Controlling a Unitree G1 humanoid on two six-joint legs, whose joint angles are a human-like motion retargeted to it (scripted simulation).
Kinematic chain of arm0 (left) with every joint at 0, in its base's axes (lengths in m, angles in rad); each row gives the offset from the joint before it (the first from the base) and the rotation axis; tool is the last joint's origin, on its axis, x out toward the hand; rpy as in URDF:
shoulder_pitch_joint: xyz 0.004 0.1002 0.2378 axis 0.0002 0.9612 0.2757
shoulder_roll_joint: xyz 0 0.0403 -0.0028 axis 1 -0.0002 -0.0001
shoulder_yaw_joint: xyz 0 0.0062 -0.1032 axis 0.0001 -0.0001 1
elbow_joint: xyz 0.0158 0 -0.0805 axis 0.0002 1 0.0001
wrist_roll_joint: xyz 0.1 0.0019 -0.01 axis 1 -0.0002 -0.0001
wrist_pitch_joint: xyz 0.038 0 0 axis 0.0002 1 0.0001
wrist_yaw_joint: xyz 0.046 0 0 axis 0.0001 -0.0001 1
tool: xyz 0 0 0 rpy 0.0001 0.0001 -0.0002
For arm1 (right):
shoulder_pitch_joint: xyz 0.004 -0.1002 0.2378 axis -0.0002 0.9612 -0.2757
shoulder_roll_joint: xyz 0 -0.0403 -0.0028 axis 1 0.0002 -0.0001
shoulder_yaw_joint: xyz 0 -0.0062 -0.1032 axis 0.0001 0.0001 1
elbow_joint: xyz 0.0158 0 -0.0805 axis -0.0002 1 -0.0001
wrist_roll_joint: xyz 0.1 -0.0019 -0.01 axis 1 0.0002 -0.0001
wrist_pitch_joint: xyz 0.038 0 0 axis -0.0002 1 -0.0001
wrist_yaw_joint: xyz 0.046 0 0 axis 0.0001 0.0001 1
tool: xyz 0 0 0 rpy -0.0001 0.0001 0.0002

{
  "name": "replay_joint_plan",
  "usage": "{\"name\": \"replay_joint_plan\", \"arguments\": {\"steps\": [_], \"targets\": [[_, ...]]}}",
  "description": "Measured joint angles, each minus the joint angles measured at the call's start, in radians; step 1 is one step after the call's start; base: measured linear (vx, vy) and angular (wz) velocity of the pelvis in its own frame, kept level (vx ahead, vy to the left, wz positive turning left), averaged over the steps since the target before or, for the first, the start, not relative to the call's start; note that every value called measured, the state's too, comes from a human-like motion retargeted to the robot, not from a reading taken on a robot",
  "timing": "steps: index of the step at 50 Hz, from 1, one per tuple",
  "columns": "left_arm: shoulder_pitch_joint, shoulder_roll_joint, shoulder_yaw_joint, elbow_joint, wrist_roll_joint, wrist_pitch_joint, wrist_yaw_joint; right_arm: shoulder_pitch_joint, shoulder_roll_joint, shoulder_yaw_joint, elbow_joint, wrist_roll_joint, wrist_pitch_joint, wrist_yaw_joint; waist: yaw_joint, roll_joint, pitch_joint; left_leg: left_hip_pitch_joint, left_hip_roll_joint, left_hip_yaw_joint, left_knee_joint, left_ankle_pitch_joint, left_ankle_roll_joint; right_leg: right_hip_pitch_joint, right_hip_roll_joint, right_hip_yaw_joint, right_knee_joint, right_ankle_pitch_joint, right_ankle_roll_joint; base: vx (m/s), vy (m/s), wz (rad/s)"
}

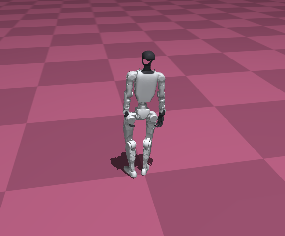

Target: In place motions

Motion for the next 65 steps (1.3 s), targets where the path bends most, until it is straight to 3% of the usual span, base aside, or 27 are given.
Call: {"name": "replay_joint_plan", "arguments": {"steps": [2,6,12,15,18,28,32,36,38,42,45,50,55,56,59,63,65], "targets": [[0.008,0.005,0.015,0.014,0.023,0.004,0.002,0.001,0.008,0.019,0.023,-0.003,0.007,-0.013,-0.007,0.016,-0.021,0.026,0.064,0.129,-0.043,0.007,-0.049,-0.014,0.013,0.02,0.008,-0.003,0.001,0.13,0.09,-0.33],[0.007,0.029,0.028,0.036,0.041,0.014,0.019,-0.007,0.015,0.037,0.077,0.014,0.004,-0.044,-0.02,0.013,-0.012,0.063,0.035,0.108,-0.093,0.019,-0.04,-0.007,0.016,0.037,0.012,-0.005,0.001,0.04,0.05,-0.34],[0.029,0.055,0.083,0.063,0.043,0.064,0.001,0.018,0.005,0.045,0.124,-0.05,0.022,-0.06,0.001,0.009,-0.068,0.052,0.024,0.107,-0.102,0.007,-0.035,-0.036,0.01,0.072,0.015,-0.003,0.014,0.14,0.06,-0.26],[0.028,0.06,0.121,0.06,0.002,0.079,-0.027,0.008,-0.002,0.048,0.14,-0.033,0.023,-0.073,-0.001,0.008,-0.057,0.045,0.023,0.106,-0.088,-0.004,-0.025,-0.042,0.004,0.077,0.024,-0.004,0.015,-0.02,0.05,-0.03],[0.022,0.066,0.14,0.05,0.001,0.094,-0.055,0.0,-0.011,0.047,0.146,-0.007,0.021,-0.07,0.012,0.004,-0.039,0.042,0.021,0.085,-0.069,-0.007,-0.021,-0.036,-0.004,0.084,0.04,-0.011,0.016,-0.01,0.1,0.02],[0.011,0.068,0.129,0.036,0.036,0.086,-0.038,0.029,-0.021,0.008,0.137,0.036,0.013,-0.071,0.036,0.037,-0.065,-0.034,0.042,-0.072,-0.017,0.0,-0.031,-0.016,-0.016,-0.017,0.167,-0.114,0.0,0.01,0.07,0.89],[0.001,0.073,0.128,0.021,0.032,0.083,-0.041,0.038,-0.01,0.008,0.116,0.032,0.009,-0.064,0.019,0.038,-0.032,-0.062,0.037,-0.183,0.011,0.018,-0.037,-0.042,0.023,0.201,0.241,-0.133,-0.034,-0.05,-0.05,1.92],[-0.01,0.075,0.133,0.019,0.012,0.087,-0.047,0.041,-0.007,0.015,0.085,0.018,-0.001,-0.06,-0.018,0.036,0.012,-0.088,0.016,-0.304,0.023,0.057,-0.071,-0.062,0.088,0.505,0.27,-0.149,0.013,-0.14,-0.05,2.38],[-0.017,0.077,0.137,0.019,0.004,0.09,-0.058,0.038,-0.011,0.021,0.072,0.016,-0.006,-0.063,-0.023,0.031,0.029,-0.104,0.0,-0.34,0.023,0.078,-0.084,-0.049,0.105,0.577,0.249,-0.157,0.051,-0.22,-0.04,2.16],[-0.033,0.084,0.135,0.012,-0.005,0.091,-0.062,0.02,-0.026,0.027,0.054,0.046,-0.006,-0.046,0.049,-0.01,0.061,-0.149,-0.063,-0.377,0.029,0.089,-0.039,-0.016,0.038,0.408,0.169,-0.151,0.025,-0.33,-0.01,1.53],[-0.039,0.082,0.13,0.006,-0.026,0.082,-0.04,0.0,-0.04,0.017,0.036,0.058,-0.003,-0.048,0.143,-0.025,0.094,-0.184,-0.059,-0.296,0.028,0.055,-0.02,-0.005,0.027,0.342,0.138,-0.144,0.017,-0.41,0.05,1.18],[-0.023,0.078,0.163,0.05,-0.047,0.075,-0.031,-0.02,-0.06,0.003,0.003,0.034,0.0,-0.099,0.132,-0.001,0.101,-0.193,0.067,0.09,-0.016,-0.042,-0.116,0.036,0.009,0.099,0.073,-0.139,0.023,-0.35,0.07,2.42],[-0.019,0.087,0.234,0.12,-0.086,0.118,-0.021,0.011,-0.069,-0.004,0.014,0.07,-0.015,-0.12,0.075,0.016,0.052,-0.161,0.165,0.518,-0.016,-0.026,-0.247,0.081,-0.003,-0.206,0.038,-0.168,0.052,-0.19,0.15,3.2],[-0.023,0.088,0.244,0.125,-0.1,0.12,-0.018,0.017,-0.068,-0.013,0.024,0.071,-0.012,-0.116,0.077,0.011,0.046,-0.14,0.173,0.615,-0.008,-0.007,-0.251,0.088,-0.008,-0.251,0.036,-0.174,0.059,-0.21,0.23,3.22],[-0.038,0.093,0.265,0.125,-0.146,0.118,-0.009,0.033,-0.06,-0.042,0.049,0.06,0.004,-0.102,0.083,-0.018,0.028,-0.086,0.173,0.814,0.035,0.023,-0.203,0.112,-0.029,-0.398,0.029,-0.19,0.087,-0.17,0.15,3.24],[-0.043,0.104,0.308,0.109,-0.184,0.112,0.004,0.048,-0.03,-0.05,0.062,0.02,0.021,-0.108,0.058,-0.067,-0.007,-0.091,0.193,0.742,0.213,-0.029,-0.119,0.135,-0.051,-0.563,0.032,-0.203,0.131,-0.05,0.19,3.13],[-0.025,0.102,0.336,0.108,-0.2,0.112,0.007,0.059,-0.016,-0.047,0.06,-0.005,0.026,-0.117,0.055,-0.086,-0.04,-0.053,0.196,0.784,0.247,-0.048,-0.1,0.143,-0.066,-0.621,0.039,-0.203,0.151,0.14,0.18,2.39]]}}
